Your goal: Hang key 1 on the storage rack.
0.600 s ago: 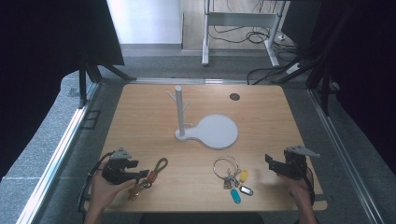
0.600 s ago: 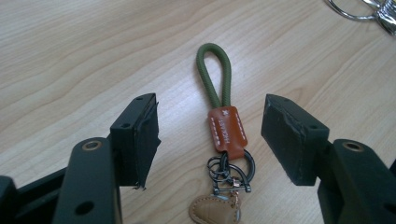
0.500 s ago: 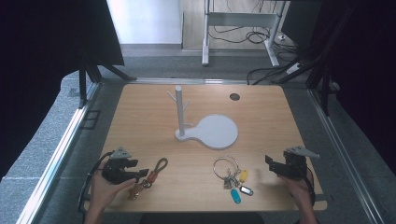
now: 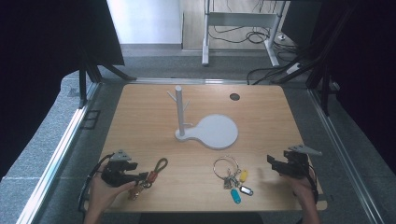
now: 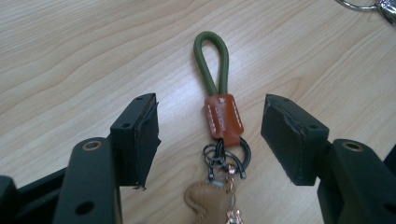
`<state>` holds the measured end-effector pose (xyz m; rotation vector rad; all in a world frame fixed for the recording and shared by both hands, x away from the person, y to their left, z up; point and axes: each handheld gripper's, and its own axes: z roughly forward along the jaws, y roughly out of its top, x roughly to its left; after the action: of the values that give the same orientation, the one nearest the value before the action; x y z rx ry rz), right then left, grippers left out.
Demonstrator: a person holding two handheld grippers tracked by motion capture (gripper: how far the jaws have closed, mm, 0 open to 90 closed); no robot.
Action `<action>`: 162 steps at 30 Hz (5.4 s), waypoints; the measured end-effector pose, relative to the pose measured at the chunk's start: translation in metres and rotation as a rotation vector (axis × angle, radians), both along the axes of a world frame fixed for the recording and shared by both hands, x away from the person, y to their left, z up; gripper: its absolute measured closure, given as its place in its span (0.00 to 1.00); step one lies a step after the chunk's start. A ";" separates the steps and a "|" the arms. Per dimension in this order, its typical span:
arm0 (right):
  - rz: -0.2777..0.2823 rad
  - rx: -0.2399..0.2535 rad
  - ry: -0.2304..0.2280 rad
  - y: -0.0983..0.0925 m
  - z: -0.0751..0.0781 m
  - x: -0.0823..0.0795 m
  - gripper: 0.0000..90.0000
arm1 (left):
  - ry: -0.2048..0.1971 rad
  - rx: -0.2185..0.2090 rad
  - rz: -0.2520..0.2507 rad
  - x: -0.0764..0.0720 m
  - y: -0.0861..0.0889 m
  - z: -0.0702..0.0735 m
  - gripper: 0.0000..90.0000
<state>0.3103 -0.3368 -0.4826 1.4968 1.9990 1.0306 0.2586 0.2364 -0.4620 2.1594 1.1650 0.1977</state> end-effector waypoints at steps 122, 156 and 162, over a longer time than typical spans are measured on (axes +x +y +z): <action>-0.022 -0.051 0.011 0.000 -0.005 -0.009 0.35 | 0.051 -0.107 -0.057 0.066 0.003 0.047 0.74; 0.021 -0.056 0.040 0.005 -0.009 -0.008 0.35 | 0.013 -0.153 -0.074 0.086 0.008 0.079 0.74; 0.016 -0.060 0.042 0.002 -0.009 -0.009 0.36 | 0.011 -0.157 -0.081 0.093 0.005 0.081 0.74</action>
<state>0.3014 -0.3346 -0.4913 1.4848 2.0551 0.9445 0.3515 0.2412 -0.3811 2.0664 1.0606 0.0573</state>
